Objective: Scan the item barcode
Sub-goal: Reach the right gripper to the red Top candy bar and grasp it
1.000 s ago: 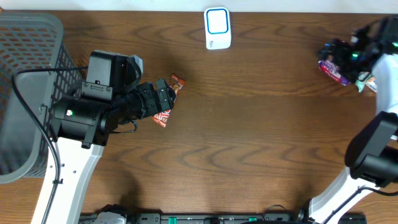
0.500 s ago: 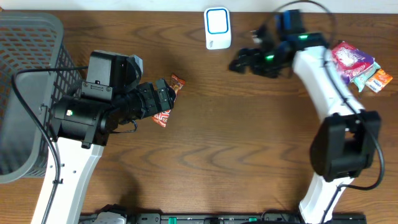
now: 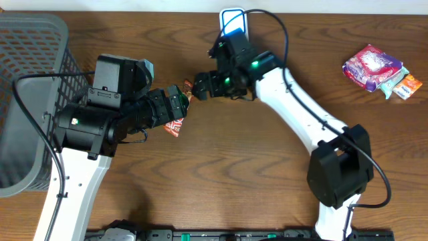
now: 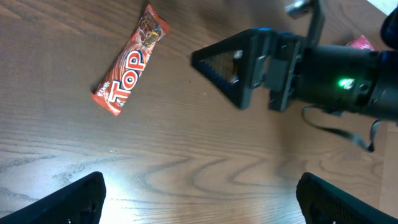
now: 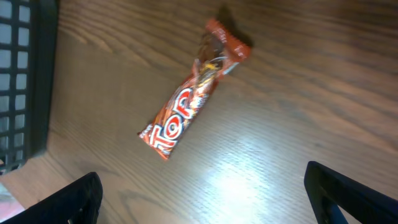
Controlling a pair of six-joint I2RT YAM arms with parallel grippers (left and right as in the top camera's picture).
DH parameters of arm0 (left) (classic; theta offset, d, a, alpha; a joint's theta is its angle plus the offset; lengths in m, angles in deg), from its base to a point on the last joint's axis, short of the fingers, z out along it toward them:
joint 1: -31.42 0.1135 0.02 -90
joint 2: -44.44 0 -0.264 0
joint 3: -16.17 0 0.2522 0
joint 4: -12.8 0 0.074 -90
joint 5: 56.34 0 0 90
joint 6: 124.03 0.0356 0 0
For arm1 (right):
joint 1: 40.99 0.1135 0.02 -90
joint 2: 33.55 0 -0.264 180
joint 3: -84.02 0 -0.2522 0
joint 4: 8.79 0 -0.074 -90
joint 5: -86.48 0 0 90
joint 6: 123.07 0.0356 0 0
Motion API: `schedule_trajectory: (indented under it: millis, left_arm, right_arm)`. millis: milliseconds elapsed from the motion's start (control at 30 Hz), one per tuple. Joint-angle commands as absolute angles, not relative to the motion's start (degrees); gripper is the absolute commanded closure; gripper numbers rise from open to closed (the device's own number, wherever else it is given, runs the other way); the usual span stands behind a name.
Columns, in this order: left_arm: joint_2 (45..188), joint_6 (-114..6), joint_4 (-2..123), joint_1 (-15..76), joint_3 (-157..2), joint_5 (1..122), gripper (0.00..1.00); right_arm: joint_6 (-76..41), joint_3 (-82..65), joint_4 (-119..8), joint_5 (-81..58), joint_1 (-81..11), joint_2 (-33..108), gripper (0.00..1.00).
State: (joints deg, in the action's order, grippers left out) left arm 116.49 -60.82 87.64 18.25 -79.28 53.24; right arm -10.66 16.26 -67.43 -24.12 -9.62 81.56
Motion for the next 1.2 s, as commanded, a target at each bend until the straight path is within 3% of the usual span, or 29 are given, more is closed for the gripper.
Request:
schedule_trajectory:
  millis: [0, 400, 667, 1067, 1167]
  left_arm:
    - [116.7, -60.5, 87.6, 18.5, -79.9, 53.5, 0.02]
    - [116.7, -60.5, 87.6, 18.5, -79.9, 53.5, 0.02]
    - [116.7, -60.5, 87.6, 18.5, -79.9, 53.5, 0.02]
    - [116.7, -60.5, 87.6, 18.5, -79.9, 53.5, 0.02]
    - [116.7, -60.5, 87.6, 18.5, -79.9, 53.5, 0.02]
  right_arm:
    - [-6.9, 15.4, -65.6, -19.9, -7.3, 80.1, 0.01]
    - [4.7, 15.4, -52.2, -20.0, -5.9, 86.8, 0.01]
    - [9.4, 15.4, -44.2, -23.2, -3.4, 94.2, 0.27]
    - [16.5, 15.4, -46.3, -18.4, -0.8, 99.5, 0.31]
    - [16.6, 15.4, -46.3, -17.9, -0.7, 101.5, 0.43]
